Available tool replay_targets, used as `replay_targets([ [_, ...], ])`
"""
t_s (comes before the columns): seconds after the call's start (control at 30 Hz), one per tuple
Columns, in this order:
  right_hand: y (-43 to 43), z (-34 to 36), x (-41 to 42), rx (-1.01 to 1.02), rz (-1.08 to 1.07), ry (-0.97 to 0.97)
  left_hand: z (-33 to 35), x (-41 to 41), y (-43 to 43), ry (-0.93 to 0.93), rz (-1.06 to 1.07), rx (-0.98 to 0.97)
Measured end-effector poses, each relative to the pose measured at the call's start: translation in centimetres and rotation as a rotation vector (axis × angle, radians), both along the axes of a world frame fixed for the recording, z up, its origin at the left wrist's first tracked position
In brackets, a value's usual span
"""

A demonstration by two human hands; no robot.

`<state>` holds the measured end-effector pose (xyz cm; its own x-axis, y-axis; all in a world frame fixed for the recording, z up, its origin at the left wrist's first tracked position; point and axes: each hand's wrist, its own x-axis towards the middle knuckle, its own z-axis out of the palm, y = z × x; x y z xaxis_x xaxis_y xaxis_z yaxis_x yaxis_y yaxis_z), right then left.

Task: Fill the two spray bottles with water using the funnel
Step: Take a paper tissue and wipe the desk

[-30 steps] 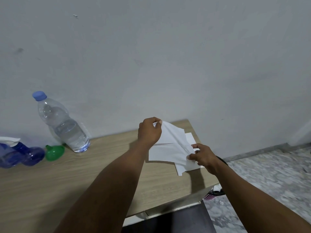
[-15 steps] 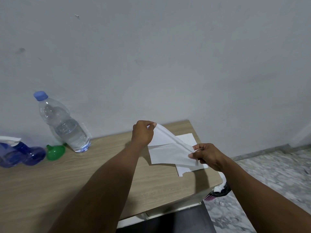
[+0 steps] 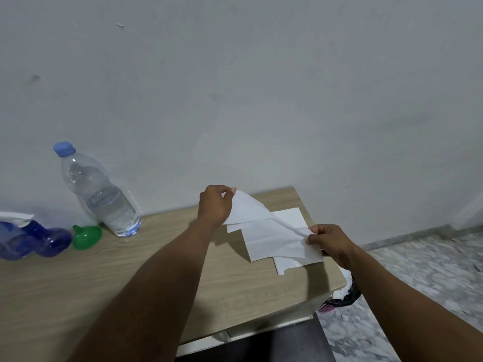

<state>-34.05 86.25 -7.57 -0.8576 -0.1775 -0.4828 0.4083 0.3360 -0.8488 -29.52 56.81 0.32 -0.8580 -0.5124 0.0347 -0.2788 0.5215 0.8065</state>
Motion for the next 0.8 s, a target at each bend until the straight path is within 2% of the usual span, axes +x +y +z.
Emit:
replay_targets([
  [0.3,-0.5,-2.1,0.4,0.248,-0.182,-0.03,1.0,0.2,-0.4,0.102,0.106,-0.001],
  [0.6,-0.6,-2.4,0.9,0.611,-0.054,0.135,1.1,0.5,0.1,0.027,0.01,0.063],
  [0.8,0.4,-2.3,0.4,0.665,-0.134,0.109,1.0,0.5,0.4,-0.001,-0.022,0.102],
])
